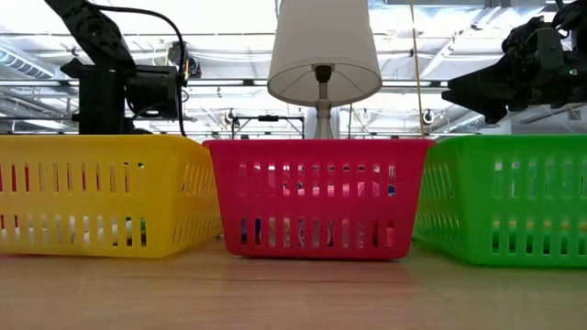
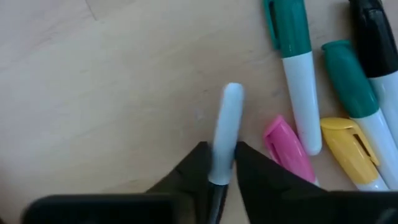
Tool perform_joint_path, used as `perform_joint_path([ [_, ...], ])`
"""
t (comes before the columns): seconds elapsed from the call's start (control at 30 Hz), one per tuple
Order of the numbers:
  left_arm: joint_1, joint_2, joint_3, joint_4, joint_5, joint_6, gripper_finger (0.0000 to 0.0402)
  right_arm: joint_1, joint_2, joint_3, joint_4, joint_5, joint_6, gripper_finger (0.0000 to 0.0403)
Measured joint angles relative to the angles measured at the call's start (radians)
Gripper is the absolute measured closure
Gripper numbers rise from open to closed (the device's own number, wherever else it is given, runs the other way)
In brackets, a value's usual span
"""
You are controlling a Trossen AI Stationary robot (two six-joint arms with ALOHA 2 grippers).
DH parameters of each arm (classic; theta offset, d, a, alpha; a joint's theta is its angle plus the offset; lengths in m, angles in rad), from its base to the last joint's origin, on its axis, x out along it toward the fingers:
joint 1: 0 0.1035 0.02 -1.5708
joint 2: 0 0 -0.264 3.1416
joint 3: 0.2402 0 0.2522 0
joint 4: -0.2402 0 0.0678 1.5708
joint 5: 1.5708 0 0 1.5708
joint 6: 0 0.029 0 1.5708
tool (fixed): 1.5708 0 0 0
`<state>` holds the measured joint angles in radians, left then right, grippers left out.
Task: Pick & Place Markers
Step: Put the small black highlighter into the left red bin
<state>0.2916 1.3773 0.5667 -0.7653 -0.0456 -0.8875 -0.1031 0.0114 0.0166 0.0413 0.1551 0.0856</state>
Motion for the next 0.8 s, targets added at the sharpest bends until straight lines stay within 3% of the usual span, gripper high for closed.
perform_joint_path([
  [0.13, 0.0, 0.0, 0.0, -0.005, -0.003, 0.003, 0.0363, 0.0, 0.0, 0.0, 0.0, 0.0, 0.0, 0.0234],
  [0.33, 0.0, 0.001, -0.001, 0.009, -0.006, 0.027, 0.0363, 0.0, 0.0, 0.0, 0.0, 0.0, 0.0, 0.0234],
  [0.53, 0.0, 0.002, -0.002, 0.017, -0.03, 0.084, 0.0331, 0.0, 0.0, 0.0, 0.0, 0.0, 0.0, 0.0234],
  [0.8, 0.002, -0.075, 0.038, -0.055, -0.044, 0.142, 0.0366, 0.0, 0.0, 0.0, 0.0, 0.0, 0.0, 0.0234],
])
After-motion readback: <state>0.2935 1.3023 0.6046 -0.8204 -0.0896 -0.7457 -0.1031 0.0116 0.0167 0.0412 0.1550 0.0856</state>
